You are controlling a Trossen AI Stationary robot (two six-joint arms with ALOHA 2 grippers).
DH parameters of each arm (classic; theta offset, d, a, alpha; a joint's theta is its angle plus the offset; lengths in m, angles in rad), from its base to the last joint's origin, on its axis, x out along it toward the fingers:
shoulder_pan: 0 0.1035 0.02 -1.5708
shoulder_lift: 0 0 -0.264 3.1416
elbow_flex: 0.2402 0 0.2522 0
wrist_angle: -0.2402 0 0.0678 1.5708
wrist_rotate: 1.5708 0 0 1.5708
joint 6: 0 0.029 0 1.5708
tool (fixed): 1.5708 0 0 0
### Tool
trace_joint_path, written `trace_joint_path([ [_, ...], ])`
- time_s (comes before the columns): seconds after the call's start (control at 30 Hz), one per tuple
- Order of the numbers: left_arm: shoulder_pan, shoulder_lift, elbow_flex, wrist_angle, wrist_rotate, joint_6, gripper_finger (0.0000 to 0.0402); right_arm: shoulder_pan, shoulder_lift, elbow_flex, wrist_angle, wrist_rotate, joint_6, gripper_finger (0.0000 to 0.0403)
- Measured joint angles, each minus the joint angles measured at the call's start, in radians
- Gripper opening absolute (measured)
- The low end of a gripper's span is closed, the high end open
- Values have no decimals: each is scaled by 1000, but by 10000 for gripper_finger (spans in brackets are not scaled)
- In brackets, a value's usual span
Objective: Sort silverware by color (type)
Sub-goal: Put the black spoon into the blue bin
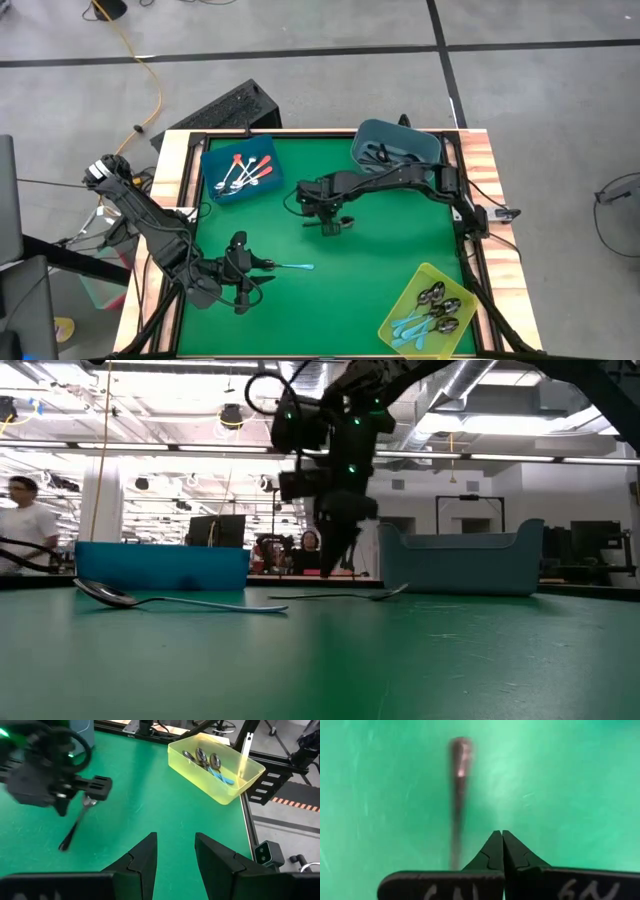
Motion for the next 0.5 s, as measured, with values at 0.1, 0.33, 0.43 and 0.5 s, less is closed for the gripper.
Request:
trace_joint_path([
  [0.1, 0, 0, 0, 2, 0, 0, 116, -5, 0, 52, -5, 2, 71, 2],
  [0.33, 0, 0, 0, 4, -18, 0, 116, -28, -1, 161, -30, 11, 127, 4],
  [0.43, 0, 0, 0, 3, -18, 0, 116, -31, -2, 190, -81, -38, 130, 21],
  [0.5, 0, 0, 0, 3, -18, 0, 116, -24, -2, 195, -105, -84, 157, 37],
])
